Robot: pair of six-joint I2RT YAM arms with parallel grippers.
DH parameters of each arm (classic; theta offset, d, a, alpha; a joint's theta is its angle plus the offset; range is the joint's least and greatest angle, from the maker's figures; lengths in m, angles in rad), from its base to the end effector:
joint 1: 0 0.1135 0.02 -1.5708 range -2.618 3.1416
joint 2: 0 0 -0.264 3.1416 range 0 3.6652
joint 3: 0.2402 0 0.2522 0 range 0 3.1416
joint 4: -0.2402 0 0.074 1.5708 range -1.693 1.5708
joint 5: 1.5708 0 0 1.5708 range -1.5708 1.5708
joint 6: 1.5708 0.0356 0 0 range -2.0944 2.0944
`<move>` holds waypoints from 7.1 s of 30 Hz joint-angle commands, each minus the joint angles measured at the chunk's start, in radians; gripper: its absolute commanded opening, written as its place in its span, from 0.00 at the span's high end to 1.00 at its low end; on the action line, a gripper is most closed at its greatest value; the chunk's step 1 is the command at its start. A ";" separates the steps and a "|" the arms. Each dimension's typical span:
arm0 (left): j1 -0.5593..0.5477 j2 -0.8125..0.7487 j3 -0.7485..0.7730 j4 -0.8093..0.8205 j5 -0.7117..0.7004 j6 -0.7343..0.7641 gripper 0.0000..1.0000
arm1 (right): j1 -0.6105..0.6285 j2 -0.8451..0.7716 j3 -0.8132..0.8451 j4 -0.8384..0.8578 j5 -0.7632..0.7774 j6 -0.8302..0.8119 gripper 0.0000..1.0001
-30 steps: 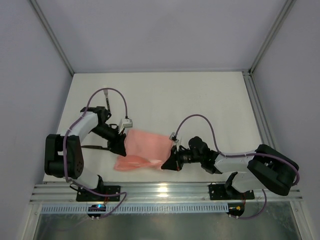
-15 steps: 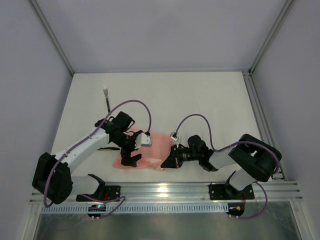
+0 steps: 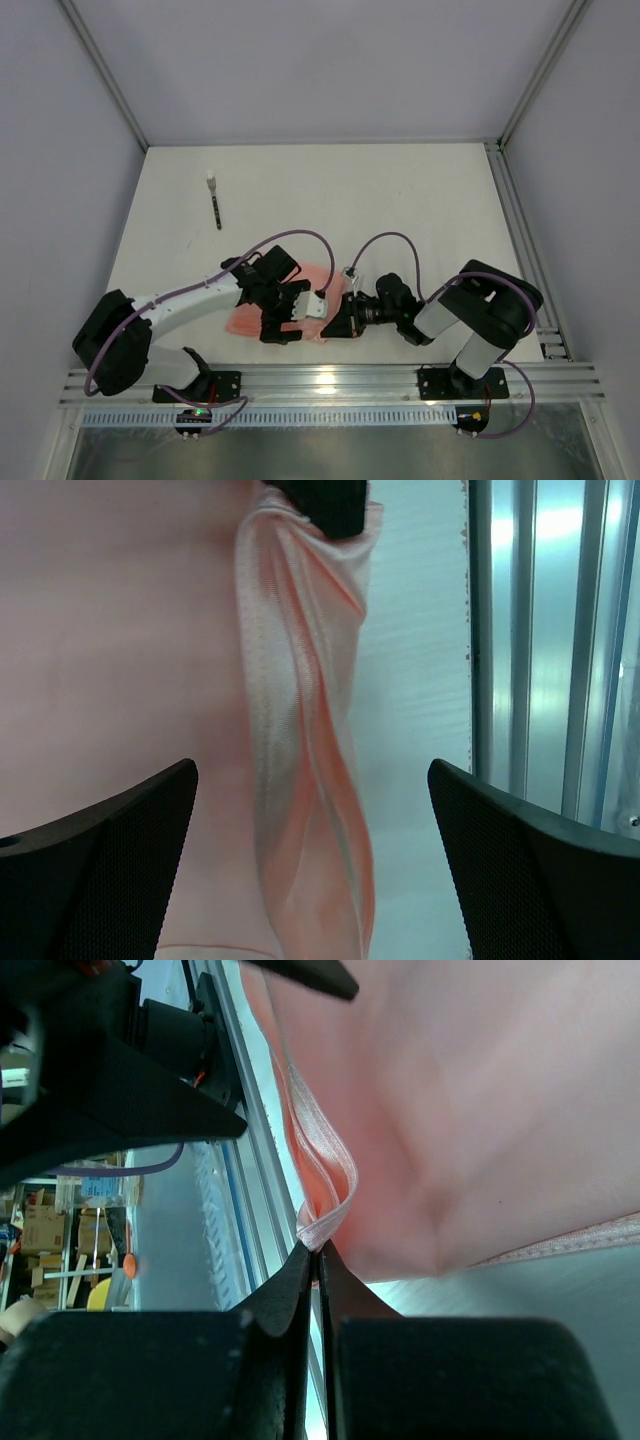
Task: Fold the napkin into a case and place the utensils inside
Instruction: Fold the lower triangle-folded napkin at the center of the board.
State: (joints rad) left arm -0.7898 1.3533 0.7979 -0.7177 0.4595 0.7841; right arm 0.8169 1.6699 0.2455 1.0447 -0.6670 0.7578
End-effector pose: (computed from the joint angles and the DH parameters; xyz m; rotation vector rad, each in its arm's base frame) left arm 0.1534 -0.1772 0.1918 2.0349 1.8911 -0.6505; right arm 0.1454 0.1871 0.1048 -0.5833 2.1916 1.5998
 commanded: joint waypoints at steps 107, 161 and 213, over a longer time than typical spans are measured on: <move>0.083 0.575 0.432 -0.381 0.014 0.460 1.00 | -0.114 0.064 0.661 -0.879 0.283 -0.282 0.62; 0.096 0.595 0.440 -0.345 0.025 0.397 0.90 | -0.021 -0.165 -0.021 -0.020 0.150 -0.330 0.32; 0.498 0.466 0.472 -0.459 0.162 0.359 0.57 | -0.119 0.045 0.034 -0.074 0.170 -0.071 0.96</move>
State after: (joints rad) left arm -0.3130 1.8778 1.2800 -1.1507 0.6022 1.1278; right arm 0.7025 1.7218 0.2710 0.9989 -0.5022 0.7101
